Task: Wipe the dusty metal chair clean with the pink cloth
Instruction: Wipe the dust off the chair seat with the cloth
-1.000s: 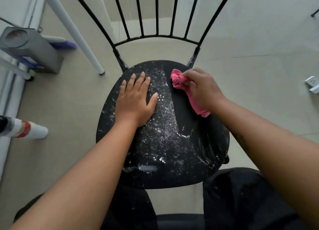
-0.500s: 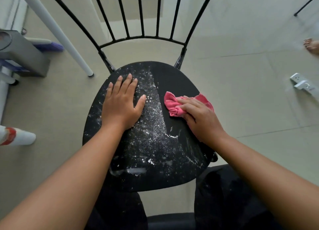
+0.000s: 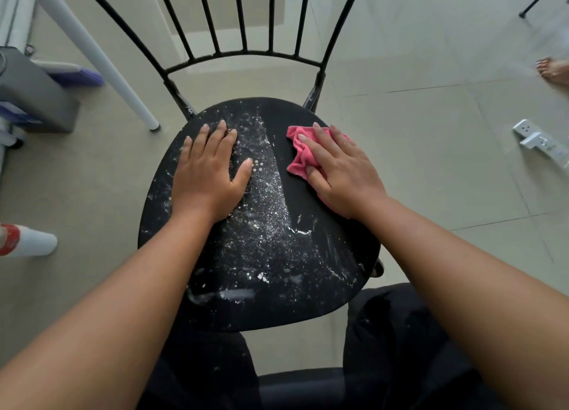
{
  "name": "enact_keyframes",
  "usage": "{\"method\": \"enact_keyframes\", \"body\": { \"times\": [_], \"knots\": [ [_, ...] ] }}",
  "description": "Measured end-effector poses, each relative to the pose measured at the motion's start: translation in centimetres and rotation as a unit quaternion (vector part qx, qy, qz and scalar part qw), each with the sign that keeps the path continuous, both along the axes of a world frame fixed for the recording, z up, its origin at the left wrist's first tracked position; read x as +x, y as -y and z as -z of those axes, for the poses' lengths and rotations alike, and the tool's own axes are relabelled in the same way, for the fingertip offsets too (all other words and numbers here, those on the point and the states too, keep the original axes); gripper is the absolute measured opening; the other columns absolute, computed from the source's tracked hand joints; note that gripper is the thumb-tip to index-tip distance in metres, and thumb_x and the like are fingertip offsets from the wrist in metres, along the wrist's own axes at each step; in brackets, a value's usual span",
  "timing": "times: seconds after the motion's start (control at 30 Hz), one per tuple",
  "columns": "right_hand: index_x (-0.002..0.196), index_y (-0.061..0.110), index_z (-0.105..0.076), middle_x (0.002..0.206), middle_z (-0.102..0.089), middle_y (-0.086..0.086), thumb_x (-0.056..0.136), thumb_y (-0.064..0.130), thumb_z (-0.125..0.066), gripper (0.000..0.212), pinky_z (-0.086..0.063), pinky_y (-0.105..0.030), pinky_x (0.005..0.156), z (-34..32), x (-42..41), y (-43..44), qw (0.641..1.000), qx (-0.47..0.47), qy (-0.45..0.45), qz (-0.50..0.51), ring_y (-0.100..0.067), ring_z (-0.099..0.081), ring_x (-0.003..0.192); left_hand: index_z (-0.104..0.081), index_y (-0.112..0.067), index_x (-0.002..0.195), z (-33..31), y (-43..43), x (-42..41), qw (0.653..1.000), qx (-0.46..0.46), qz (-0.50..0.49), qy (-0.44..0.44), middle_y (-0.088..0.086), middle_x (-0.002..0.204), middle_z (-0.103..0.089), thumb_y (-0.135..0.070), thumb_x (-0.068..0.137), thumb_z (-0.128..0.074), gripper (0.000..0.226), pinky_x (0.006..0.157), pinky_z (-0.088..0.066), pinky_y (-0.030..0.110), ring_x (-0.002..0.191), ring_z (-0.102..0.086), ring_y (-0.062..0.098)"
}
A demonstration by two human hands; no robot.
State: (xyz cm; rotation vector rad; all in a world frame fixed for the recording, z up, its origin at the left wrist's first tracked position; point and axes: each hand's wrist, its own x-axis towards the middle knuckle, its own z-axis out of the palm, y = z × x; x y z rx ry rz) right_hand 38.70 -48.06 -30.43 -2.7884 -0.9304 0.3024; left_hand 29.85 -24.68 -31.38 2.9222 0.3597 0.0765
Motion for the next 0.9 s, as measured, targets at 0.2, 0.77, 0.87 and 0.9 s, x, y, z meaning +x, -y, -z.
{"method": "enact_keyframes", "body": {
  "times": [0.2,0.77,0.87,0.9],
  "knots": [
    [0.155,0.037,-0.012,0.164,-0.004,0.005,0.096,0.06,-0.016,0.064,0.002,-0.042,0.123,-0.5,-4.3,1.2,0.999,-0.038,0.012,-0.013,-0.02,0.005,0.151,-0.028,-0.022,0.15,-0.2,0.0,-0.1,1.0,0.001,0.001,-0.003,0.0,0.16,-0.022,-0.057,0.096,-0.027,0.064,0.121,-0.007,0.045,0.149,-0.011,0.021],
    [0.154,0.042,-0.005,0.165,0.002,0.006,0.094,0.067,-0.019,0.067,0.005,-0.044,0.122,0.1,0.7,-3.7,0.999,-0.04,0.018,0.022,-0.021,0.008,0.151,-0.025,-0.024,0.151,0.2,-0.1,0.0,1.0,0.011,0.004,-0.012,0.0,0.162,-0.017,-0.057,0.096,-0.029,0.065,0.121,-0.005,0.045,0.149,-0.007,0.021],
    [0.154,0.042,-0.004,0.165,0.0,0.005,0.095,0.064,-0.019,0.065,0.005,-0.044,0.122,0.2,1.5,-4.8,0.999,-0.036,0.024,0.027,-0.022,0.006,0.151,-0.027,-0.024,0.15,0.2,-0.1,0.1,1.0,0.012,0.003,-0.008,0.0,0.161,-0.018,-0.057,0.095,-0.03,0.064,0.121,-0.006,0.045,0.149,-0.008,0.021],
    [0.155,0.041,-0.004,0.165,0.0,0.005,0.095,0.064,-0.017,0.065,0.006,-0.044,0.122,0.2,1.2,-4.7,0.999,-0.035,0.027,0.023,-0.021,0.007,0.151,-0.027,-0.024,0.15,0.2,-0.1,0.0,1.0,0.011,0.004,-0.008,0.0,0.161,-0.019,-0.056,0.095,-0.031,0.064,0.121,-0.007,0.045,0.149,-0.008,0.021]
  ]
}}
